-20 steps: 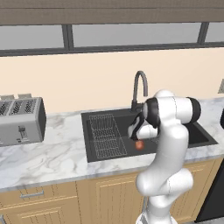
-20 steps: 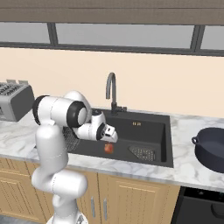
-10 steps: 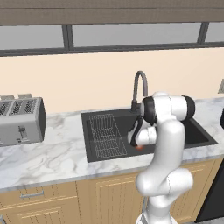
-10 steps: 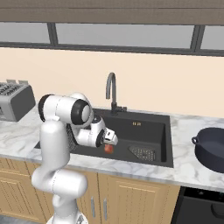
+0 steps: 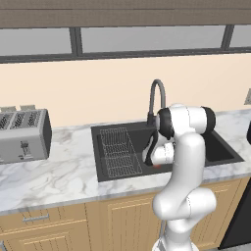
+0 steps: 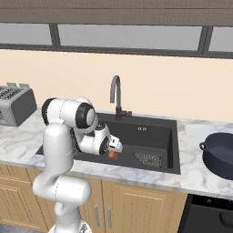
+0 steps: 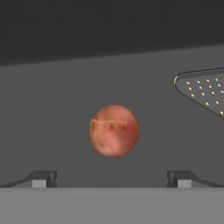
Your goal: Dump the onion from the pot into the sink. Then turn on the water and wash the onion. Then turn off the water and put the onion back in the pot.
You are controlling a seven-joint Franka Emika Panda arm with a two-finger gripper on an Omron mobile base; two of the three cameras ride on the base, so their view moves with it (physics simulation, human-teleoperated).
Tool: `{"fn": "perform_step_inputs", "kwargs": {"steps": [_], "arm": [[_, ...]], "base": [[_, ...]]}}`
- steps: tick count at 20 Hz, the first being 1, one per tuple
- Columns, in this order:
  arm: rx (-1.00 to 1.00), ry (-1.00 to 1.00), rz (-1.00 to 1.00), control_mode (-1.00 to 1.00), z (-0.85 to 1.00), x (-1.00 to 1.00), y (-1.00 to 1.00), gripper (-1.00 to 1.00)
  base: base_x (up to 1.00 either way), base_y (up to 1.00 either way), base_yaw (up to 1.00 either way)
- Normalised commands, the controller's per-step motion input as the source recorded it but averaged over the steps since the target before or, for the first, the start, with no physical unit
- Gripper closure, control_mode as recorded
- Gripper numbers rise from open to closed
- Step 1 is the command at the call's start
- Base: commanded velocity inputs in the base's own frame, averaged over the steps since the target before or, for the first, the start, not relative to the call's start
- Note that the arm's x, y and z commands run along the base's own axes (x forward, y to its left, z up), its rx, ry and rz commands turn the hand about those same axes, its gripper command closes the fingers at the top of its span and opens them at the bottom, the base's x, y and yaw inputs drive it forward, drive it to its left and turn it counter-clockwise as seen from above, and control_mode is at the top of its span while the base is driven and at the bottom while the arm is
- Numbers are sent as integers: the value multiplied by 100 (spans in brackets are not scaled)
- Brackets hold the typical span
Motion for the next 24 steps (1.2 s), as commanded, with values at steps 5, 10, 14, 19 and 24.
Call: {"fn": "perform_step_inputs", "kwargs": {"steps": [5, 10, 14, 19, 24], "arm": [[0, 0, 0, -100, -3, 12, 0, -100], [0, 4, 0, -100, -18, 22, 0, -100], [0, 14, 0, -100, -23, 20, 0, -100], [0, 12, 0, -100, -21, 22, 0, -100], [0, 5, 0, -100, -18, 12, 0, -100]], "base": [[0, 0, 0], [0, 0, 0], [0, 0, 0], [0, 0, 0], [0, 0, 0]]}}
